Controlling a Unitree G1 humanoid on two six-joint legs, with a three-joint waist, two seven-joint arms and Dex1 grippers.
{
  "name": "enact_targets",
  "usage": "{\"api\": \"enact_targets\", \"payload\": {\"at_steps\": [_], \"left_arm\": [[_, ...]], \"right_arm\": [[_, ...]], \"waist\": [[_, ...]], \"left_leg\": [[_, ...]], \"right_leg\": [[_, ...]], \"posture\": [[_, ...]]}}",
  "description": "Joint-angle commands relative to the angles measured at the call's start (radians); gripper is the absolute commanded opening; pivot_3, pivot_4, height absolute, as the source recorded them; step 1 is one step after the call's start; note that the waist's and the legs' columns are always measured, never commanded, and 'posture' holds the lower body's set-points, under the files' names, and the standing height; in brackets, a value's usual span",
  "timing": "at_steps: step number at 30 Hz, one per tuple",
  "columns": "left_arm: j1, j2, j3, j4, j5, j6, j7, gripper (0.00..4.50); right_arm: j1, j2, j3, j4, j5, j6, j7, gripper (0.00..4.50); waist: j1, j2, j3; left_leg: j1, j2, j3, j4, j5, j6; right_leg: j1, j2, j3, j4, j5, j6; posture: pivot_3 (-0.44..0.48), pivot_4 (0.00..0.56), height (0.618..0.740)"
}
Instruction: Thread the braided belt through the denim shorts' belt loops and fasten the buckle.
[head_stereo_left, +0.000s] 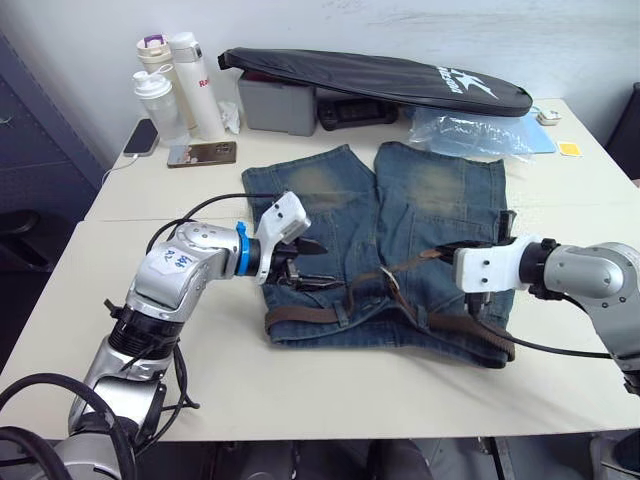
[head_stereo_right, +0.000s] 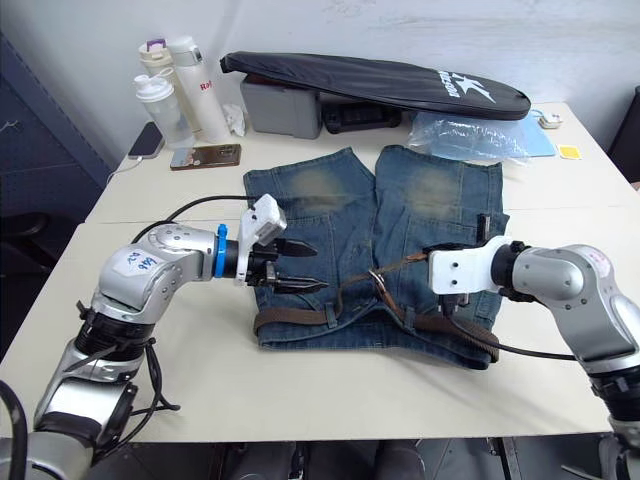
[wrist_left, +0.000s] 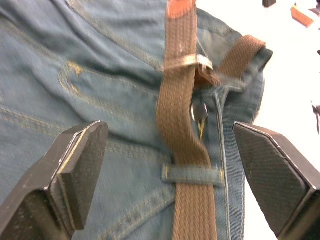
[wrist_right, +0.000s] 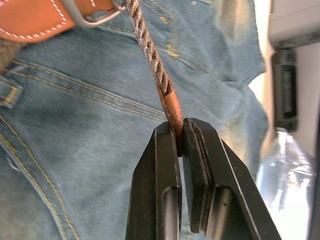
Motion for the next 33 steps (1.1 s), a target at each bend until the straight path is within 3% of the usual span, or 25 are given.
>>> {"api": "enact_targets", "payload": {"at_steps": [1, 5, 11, 21, 33], "left_arm": [[0.005, 0.003, -0.063, -0.009, 0.022, -0.026, -0.023, 4.40], [0.024, -0.029, -0.152, -0.006, 0.055, -0.051, -0.016, 2.79], [0.061, -0.049, -0.260, -0.011, 0.153, -0.085, 0.033, 0.04], [0.117, -0.055, -0.277, -0.041, 0.180, -0.065, 0.071, 0.04], [0.131, -0.064, -0.279, -0.051, 0.166, -0.042, 0.073, 0.04]], "right_arm": [[-0.006, -0.016, -0.048, -0.032, 0.005, -0.032, -0.010, 0.00], [-0.014, -0.012, -0.051, -0.040, 0.010, -0.048, -0.005, 0.00], [-0.020, -0.023, -0.065, -0.047, 0.029, -0.061, 0.011, 0.00], [-0.088, -0.051, -0.088, -0.045, 0.052, -0.094, 0.042, 0.00], [-0.329, -0.062, -0.049, 0.009, 0.029, -0.246, 0.071, 0.00]], "waist": [[0.001, 0.000, 0.000], [0.001, 0.000, 0.000], [0.000, 0.000, 0.000], [0.002, 0.002, -0.001], [0.000, 0.002, -0.001]], "left_leg": [[0.000, 0.000, 0.000, 0.000, 0.000, 0.000], [0.000, 0.000, 0.001, 0.000, 0.000, 0.000], [0.000, 0.000, 0.001, 0.001, 0.000, 0.000], [0.001, 0.000, 0.002, 0.002, 0.000, 0.000], [0.001, 0.000, 0.002, 0.002, 0.000, 0.000]], "right_leg": [[0.000, 0.000, 0.000, 0.000, 0.000, 0.000], [0.000, 0.000, 0.001, 0.001, 0.000, 0.000], [-0.002, 0.000, 0.001, 0.003, 0.000, 0.000], [0.000, -0.001, 0.003, 0.004, 0.000, 0.000], [-0.001, -0.001, 0.003, 0.005, 0.000, 0.000]], "posture": [[0.000, 0.150, 0.645], [0.000, 0.150, 0.645], [0.000, 0.150, 0.645], [0.000, 0.150, 0.645], [0.000, 0.150, 0.645]]}}
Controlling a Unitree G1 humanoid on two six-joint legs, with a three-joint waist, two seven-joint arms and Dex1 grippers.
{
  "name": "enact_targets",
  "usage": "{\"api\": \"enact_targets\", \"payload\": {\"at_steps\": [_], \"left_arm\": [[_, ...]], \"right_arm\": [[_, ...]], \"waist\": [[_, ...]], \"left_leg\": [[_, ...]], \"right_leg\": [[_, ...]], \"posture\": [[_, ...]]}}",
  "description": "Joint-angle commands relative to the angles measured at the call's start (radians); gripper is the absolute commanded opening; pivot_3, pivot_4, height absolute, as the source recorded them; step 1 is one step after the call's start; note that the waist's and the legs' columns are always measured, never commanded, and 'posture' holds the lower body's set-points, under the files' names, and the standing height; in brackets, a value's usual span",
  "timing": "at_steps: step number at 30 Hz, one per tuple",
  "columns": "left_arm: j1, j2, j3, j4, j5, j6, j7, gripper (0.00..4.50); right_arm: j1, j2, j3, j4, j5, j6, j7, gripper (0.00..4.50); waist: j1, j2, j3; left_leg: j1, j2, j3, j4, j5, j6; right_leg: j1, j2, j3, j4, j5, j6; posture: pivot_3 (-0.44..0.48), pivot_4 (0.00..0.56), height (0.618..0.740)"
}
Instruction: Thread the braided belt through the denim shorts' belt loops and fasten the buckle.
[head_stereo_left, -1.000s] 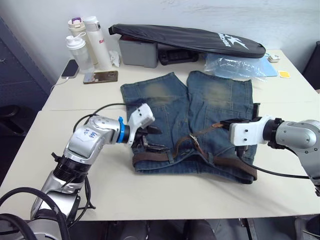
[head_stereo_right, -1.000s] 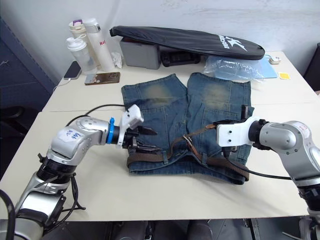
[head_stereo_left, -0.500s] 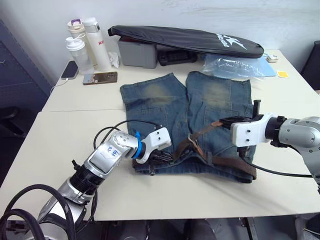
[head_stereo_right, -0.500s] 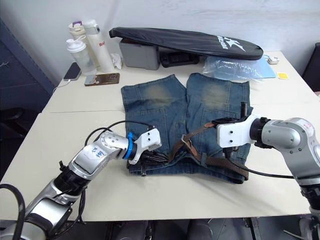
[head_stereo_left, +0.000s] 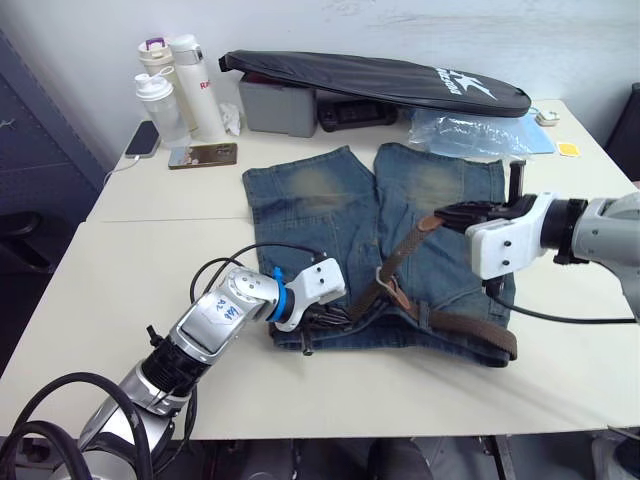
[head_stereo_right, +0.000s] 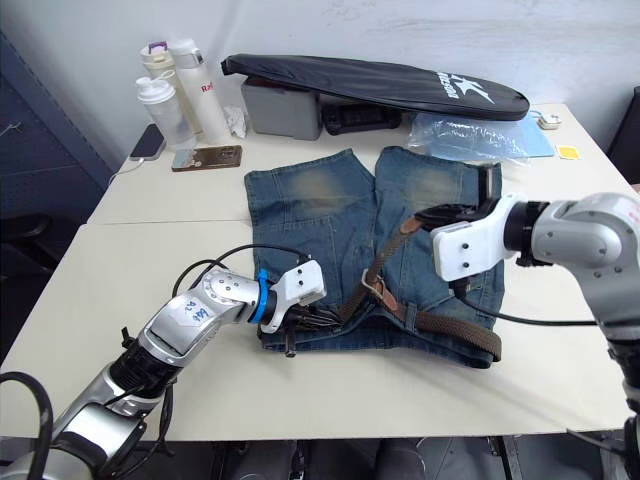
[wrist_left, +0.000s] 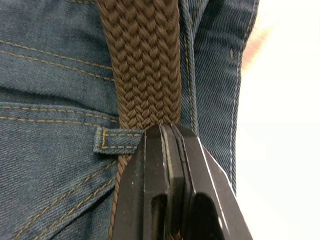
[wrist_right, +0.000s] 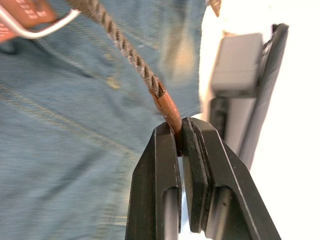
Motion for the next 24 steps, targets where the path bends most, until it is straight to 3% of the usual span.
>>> {"api": "enact_targets", "payload": {"at_steps": [1, 15, 24], "left_arm": [[0.032, 0.006, -0.041, 0.018, 0.008, 0.038, -0.013, 0.04], [0.016, -0.041, 0.036, 0.045, -0.032, 0.066, -0.007, 0.04], [-0.062, -0.164, 0.389, 0.030, -0.269, 0.141, 0.029, 0.04]], "right_arm": [[-0.099, -0.019, -0.035, -0.024, 0.019, -0.026, 0.001, 0.00], [-0.063, 0.118, 0.012, -0.195, 0.086, 0.061, 0.013, 0.00], [0.029, 0.091, 0.023, -0.180, -0.020, 0.075, 0.009, 0.00]], "waist": [[-0.001, 0.000, 0.000], [0.000, 0.000, 0.000], [-0.007, 0.000, 0.000]], "left_leg": [[0.000, 0.000, 0.000, 0.000, 0.000, 0.000], [0.000, 0.000, 0.000, 0.001, 0.000, 0.000], [0.000, 0.000, -0.001, 0.000, 0.000, 0.000]], "right_leg": [[0.000, 0.000, 0.000, 0.000, 0.000, 0.000], [0.000, 0.000, 0.000, 0.002, 0.000, 0.000], [0.000, 0.000, -0.001, 0.003, 0.000, 0.000]], "posture": [[0.000, 0.150, 0.645], [0.000, 0.150, 0.645], [0.000, 0.150, 0.645]]}}
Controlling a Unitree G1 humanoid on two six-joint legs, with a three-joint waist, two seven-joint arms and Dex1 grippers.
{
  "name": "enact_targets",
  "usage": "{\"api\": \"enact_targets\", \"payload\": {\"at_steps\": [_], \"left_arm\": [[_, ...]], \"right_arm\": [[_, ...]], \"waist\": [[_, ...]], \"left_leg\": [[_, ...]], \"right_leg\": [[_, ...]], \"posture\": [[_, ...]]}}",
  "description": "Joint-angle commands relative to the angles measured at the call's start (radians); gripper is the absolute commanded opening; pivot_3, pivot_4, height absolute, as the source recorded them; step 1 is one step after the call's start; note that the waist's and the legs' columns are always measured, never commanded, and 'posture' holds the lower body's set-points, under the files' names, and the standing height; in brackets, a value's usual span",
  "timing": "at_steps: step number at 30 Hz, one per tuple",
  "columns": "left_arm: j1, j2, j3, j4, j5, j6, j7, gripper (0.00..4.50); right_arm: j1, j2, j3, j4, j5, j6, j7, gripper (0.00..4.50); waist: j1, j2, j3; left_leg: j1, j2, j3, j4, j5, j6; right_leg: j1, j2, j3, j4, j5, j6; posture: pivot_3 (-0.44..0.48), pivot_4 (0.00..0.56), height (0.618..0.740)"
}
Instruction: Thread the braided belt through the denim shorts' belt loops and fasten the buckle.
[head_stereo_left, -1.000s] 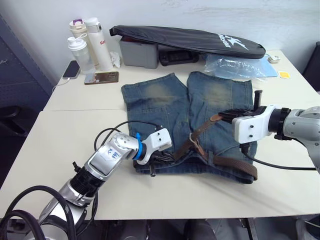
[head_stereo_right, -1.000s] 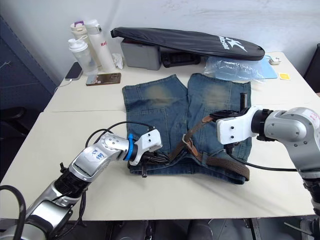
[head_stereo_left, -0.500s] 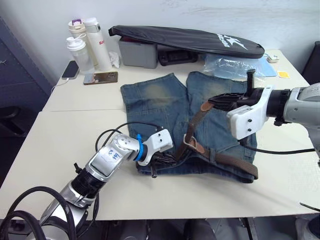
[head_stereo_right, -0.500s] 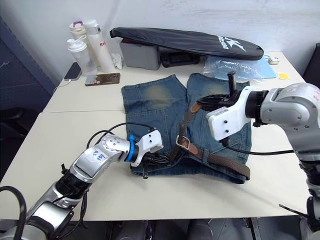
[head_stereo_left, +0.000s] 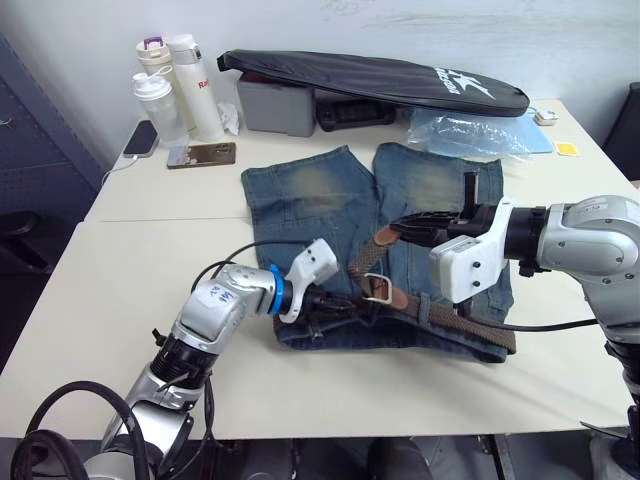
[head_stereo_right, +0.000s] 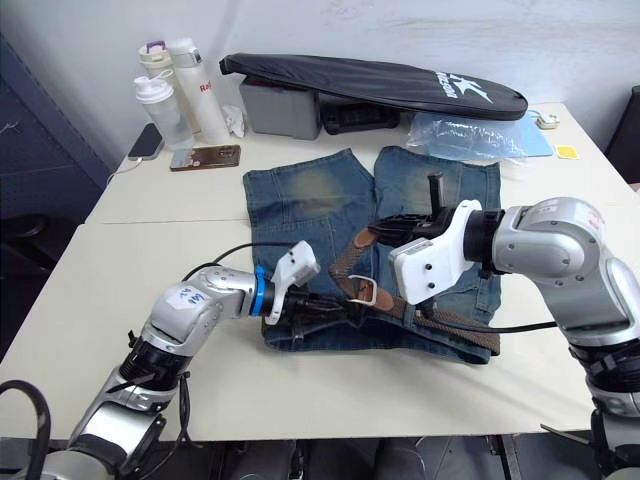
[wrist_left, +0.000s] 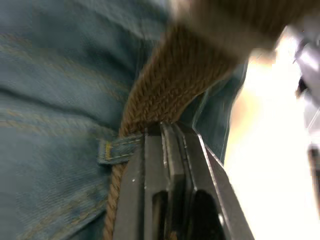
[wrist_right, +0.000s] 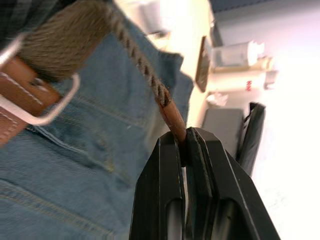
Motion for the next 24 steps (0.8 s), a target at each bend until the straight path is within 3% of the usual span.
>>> {"api": "enact_targets", "payload": {"at_steps": [1, 5, 8, 9, 15, 16, 24], "left_arm": [[-0.064, -0.037, 0.162, -0.038, -0.114, -0.003, 0.023, 0.04], [-0.110, -0.071, 0.243, -0.057, -0.175, 0.030, 0.076, 0.04], [-0.118, -0.072, 0.219, -0.089, -0.181, 0.055, 0.095, 1.23], [-0.118, -0.068, 0.206, -0.099, -0.178, 0.059, 0.098, 1.39], [-0.104, -0.003, 0.151, -0.105, -0.133, 0.061, 0.117, 4.21], [-0.104, 0.004, 0.150, -0.097, -0.129, 0.048, 0.120, 4.45], [-0.160, -0.050, 0.150, -0.090, -0.128, 0.044, 0.212, 4.45]], "right_arm": [[0.006, -0.021, -0.027, -0.008, -0.038, 0.017, -0.020, 0.00], [0.006, -0.027, -0.034, 0.005, -0.070, 0.056, -0.031, 0.00], [0.008, -0.028, -0.037, 0.004, -0.076, 0.101, -0.025, 0.00], [0.008, -0.028, -0.038, 0.005, -0.075, 0.114, -0.022, 0.00], [0.008, -0.030, -0.049, 0.015, -0.061, 0.139, -0.016, 0.00], [0.010, -0.032, -0.050, 0.020, -0.063, 0.141, -0.016, 0.00], [0.021, -0.042, -0.045, 0.037, -0.084, 0.188, -0.009, 0.00]], "waist": [[-0.003, 0.000, 0.000], [-0.010, -0.001, 0.000], [-0.014, -0.001, 0.000], [-0.014, -0.001, 0.000], [-0.018, -0.001, 0.000], [-0.019, -0.001, 0.000], [-0.012, -0.001, 0.000]], "left_leg": [[0.000, 0.000, 0.000, 0.000, 0.000, 0.000], [0.000, 0.000, 0.000, 0.000, 0.000, 0.000], [0.000, 0.000, 0.000, 0.000, 0.000, 0.000], [0.000, 0.000, 0.000, 0.000, 0.000, 0.000], [0.001, 0.000, 0.000, -0.001, 0.000, 0.000], [0.001, 0.000, 0.000, -0.001, 0.000, 0.000], [0.000, 0.000, 0.000, 0.000, 0.000, 0.000]], "right_leg": [[0.000, 0.000, 0.000, 0.000, 0.000, 0.000], [0.001, 0.000, 0.000, 0.000, 0.000, 0.000], [0.001, 0.000, 0.000, 0.002, 0.000, 0.000], [0.001, 0.000, 0.000, 0.002, 0.000, 0.000], [0.000, 0.000, 0.001, 0.000, 0.000, 0.000], [0.000, 0.000, 0.001, 0.000, 0.000, 0.000], [0.001, 0.000, 0.001, 0.000, 0.000, 0.000]], "posture": [[0.000, 0.150, 0.645], [0.000, 0.150, 0.645], [0.000, 0.150, 0.645], [0.000, 0.150, 0.645], [0.000, 0.150, 0.645], [0.000, 0.150, 0.645], [0.000, 0.150, 0.645]]}}
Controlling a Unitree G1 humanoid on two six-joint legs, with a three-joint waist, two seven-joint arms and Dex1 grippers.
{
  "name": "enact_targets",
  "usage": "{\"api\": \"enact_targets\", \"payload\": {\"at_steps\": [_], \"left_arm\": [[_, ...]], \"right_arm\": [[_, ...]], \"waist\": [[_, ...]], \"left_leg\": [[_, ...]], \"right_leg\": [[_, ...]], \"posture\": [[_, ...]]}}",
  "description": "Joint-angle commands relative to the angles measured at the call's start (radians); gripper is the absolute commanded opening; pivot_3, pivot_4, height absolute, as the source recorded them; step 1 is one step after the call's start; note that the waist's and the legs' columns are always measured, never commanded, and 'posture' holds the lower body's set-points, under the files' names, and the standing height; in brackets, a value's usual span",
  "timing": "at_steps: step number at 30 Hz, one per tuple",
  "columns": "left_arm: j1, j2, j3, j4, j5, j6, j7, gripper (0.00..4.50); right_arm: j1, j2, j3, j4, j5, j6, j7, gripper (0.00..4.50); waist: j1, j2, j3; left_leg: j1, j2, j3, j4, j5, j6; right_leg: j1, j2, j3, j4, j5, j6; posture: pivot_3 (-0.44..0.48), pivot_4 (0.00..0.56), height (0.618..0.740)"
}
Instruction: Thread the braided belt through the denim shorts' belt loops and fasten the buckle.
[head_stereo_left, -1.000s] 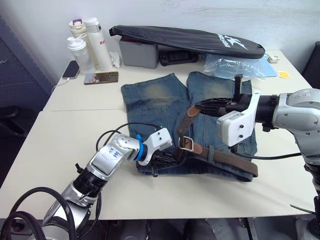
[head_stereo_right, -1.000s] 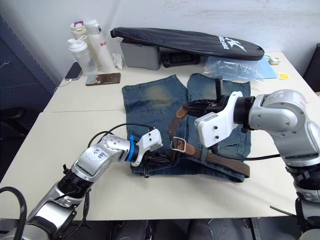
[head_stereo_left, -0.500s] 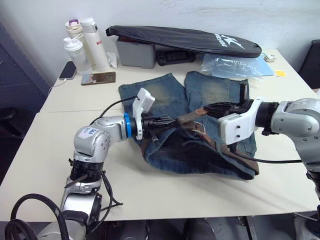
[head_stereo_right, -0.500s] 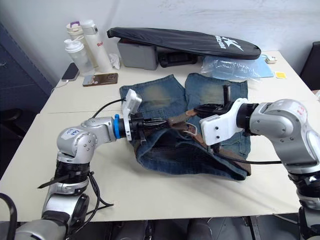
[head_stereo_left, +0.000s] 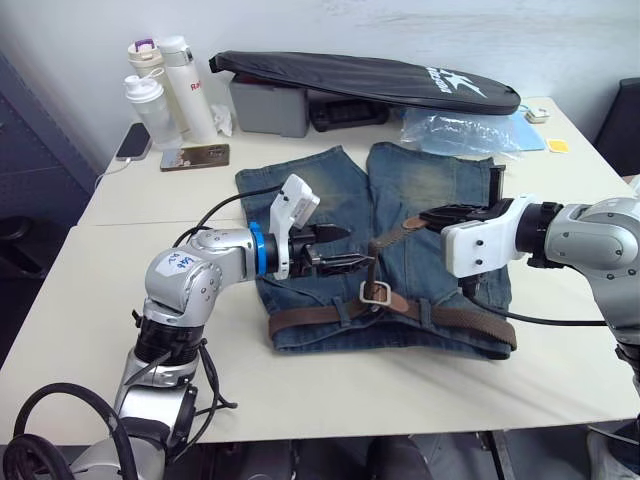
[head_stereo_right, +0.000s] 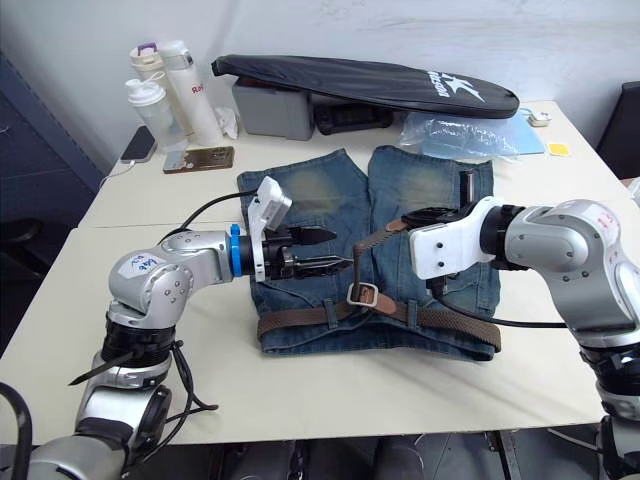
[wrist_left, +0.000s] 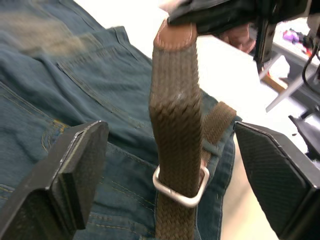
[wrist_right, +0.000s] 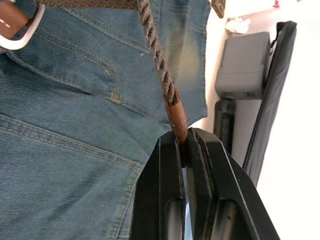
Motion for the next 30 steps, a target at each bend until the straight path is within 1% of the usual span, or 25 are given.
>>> {"api": "enact_targets", "payload": {"at_steps": [1, 7, 11, 14, 17, 18, 19, 20, 21, 24, 25, 26, 30], "left_arm": [[-0.037, -0.019, -0.026, -0.027, 0.029, -0.004, 0.070, 4.45], [-0.012, -0.047, -0.092, -0.034, 0.072, 0.003, 0.147, 4.45], [-0.009, -0.070, -0.144, -0.040, 0.117, -0.026, 0.189, 4.45], [-0.012, -0.059, -0.187, -0.037, 0.163, -0.071, 0.195, 4.45], [-0.010, -0.054, -0.223, -0.036, 0.201, -0.113, 0.196, 3.69], [-0.011, -0.058, -0.232, -0.038, 0.206, -0.121, 0.193, 3.25], [-0.011, -0.061, -0.237, -0.040, 0.209, -0.126, 0.190, 2.90], [-0.011, -0.061, -0.247, -0.043, 0.215, -0.133, 0.187, 2.37], [-0.011, -0.062, -0.253, -0.044, 0.220, -0.138, 0.185, 1.93], [-0.012, -0.075, -0.249, -0.042, 0.219, -0.139, 0.186, 0.74], [-0.013, -0.079, -0.246, -0.041, 0.220, -0.139, 0.186, 0.20], [-0.014, -0.082, -0.243, -0.038, 0.220, -0.139, 0.186, 0.02], [-0.014, -0.086, -0.234, -0.030, 0.219, -0.134, 0.182, 0.02]], "right_arm": [[-0.003, -0.016, -0.015, -0.012, -0.007, 0.029, 0.000, 0.00], [0.010, -0.017, -0.013, -0.024, -0.015, 0.062, 0.002, 0.00], [0.027, -0.021, -0.018, -0.037, -0.014, 0.077, 0.005, 0.00], [0.032, -0.021, -0.019, -0.042, -0.014, 0.086, 0.007, 0.00], [0.036, -0.021, -0.020, -0.049, -0.016, 0.097, 0.008, 0.00], [0.036, -0.021, -0.020, -0.049, -0.016, 0.098, 0.007, 0.00], [0.036, -0.021, -0.020, -0.049, -0.016, 0.099, 0.007, 0.00], [0.036, -0.020, -0.020, -0.050, -0.016, 0.101, 0.007, 0.00], [0.036, -0.020, -0.020, -0.052, -0.016, 0.103, 0.007, 0.00], [0.037, -0.019, -0.020, -0.057, -0.015, 0.110, 0.011, 0.00], [0.038, -0.019, -0.020, -0.059, -0.015, 0.112, 0.011, 0.00], [0.038, -0.018, -0.020, -0.060, -0.013, 0.115, 0.012, 0.00], [0.043, -0.007, -0.021, -0.076, 0.008, 0.142, 0.021, 0.00]], "waist": [[-0.001, -0.001, 0.000], [-0.004, 0.000, 0.000], [-0.003, 0.000, 0.000], [-0.002, -0.001, 0.000], [-0.002, 0.000, 0.000], [-0.002, 0.000, 0.000], [-0.002, 0.000, 0.000], [-0.002, -0.001, 0.000], [-0.002, 0.000, 0.000], [-0.003, 0.000, 0.000], [-0.003, 0.000, 0.000], [-0.003, -0.001, 0.000], [-0.002, -0.001, 0.000]], "left_leg": [[0.000, 0.000, 0.000, 0.000, 0.000, 0.000], [0.001, 0.000, 0.000, 0.000, 0.000, 0.000], [0.001, 0.000, 0.001, -0.001, 0.000, 0.000], [0.000, 0.000, 0.001, 0.000, 0.000, 0.000], [0.000, 0.000, 0.001, 0.000, 0.000, 0.000], [0.000, 0.000, 0.001, 0.000, 0.000, 0.000], [0.000, 0.000, 0.001, 0.000, 0.000, 0.000], [0.000, 0.000, 0.001, 0.000, 0.000, 0.000], [0.000, 0.000, 0.001, 0.000, 0.000, 0.000], [0.000, 0.000, 0.001, 0.000, 0.000, 0.000], [0.001, 0.000, 0.001, 0.000, 0.000, 0.000], [0.001, 0.000, 0.001, 0.000, 0.000, 0.000], [0.000, 0.000, 0.001, 0.000, 0.000, 0.000]], "right_leg": [[0.000, 0.000, 0.000, 0.000, 0.000, 0.000], [0.000, 0.000, 0.000, 0.001, 0.000, 0.000], [-0.001, 0.000, 0.000, 0.000, 0.000, 0.000], [0.000, 0.000, 0.001, 0.000, 0.000, 0.000], [0.000, 0.000, 0.000, 0.000, 0.000, 0.000], [0.000, 0.000, 0.000, -0.001, 0.000, 0.000], [0.000, 0.000, 0.000, -0.001, 0.000, 0.000], [0.000, 0.000, 0.000, -0.001, 0.000, 0.000], [0.000, 0.000, 0.000, -0.001, 0.000, 0.000], [-0.001, 0.000, 0.000, 0.000, 0.000, 0.000], [-0.001, 0.000, 0.000, 0.000, 0.000, 0.000], [-0.001, 0.000, 0.000, 0.000, 0.000, 0.000], [0.000, 0.000, 0.000, -0.001, 0.000, 0.000]], "posture": [[0.000, 0.150, 0.645], [0.000, 0.150, 0.645], [0.000, 0.150, 0.645], [0.000, 0.150, 0.645], [0.000, 0.150, 0.645], [0.000, 0.150, 0.645], [0.000, 0.150, 0.645], [0.000, 0.150, 0.645], [0.000, 0.150, 0.645], [0.000, 0.150, 0.645], [0.000, 0.150, 0.645], [0.000, 0.150, 0.645], [0.000, 0.150, 0.645]]}}
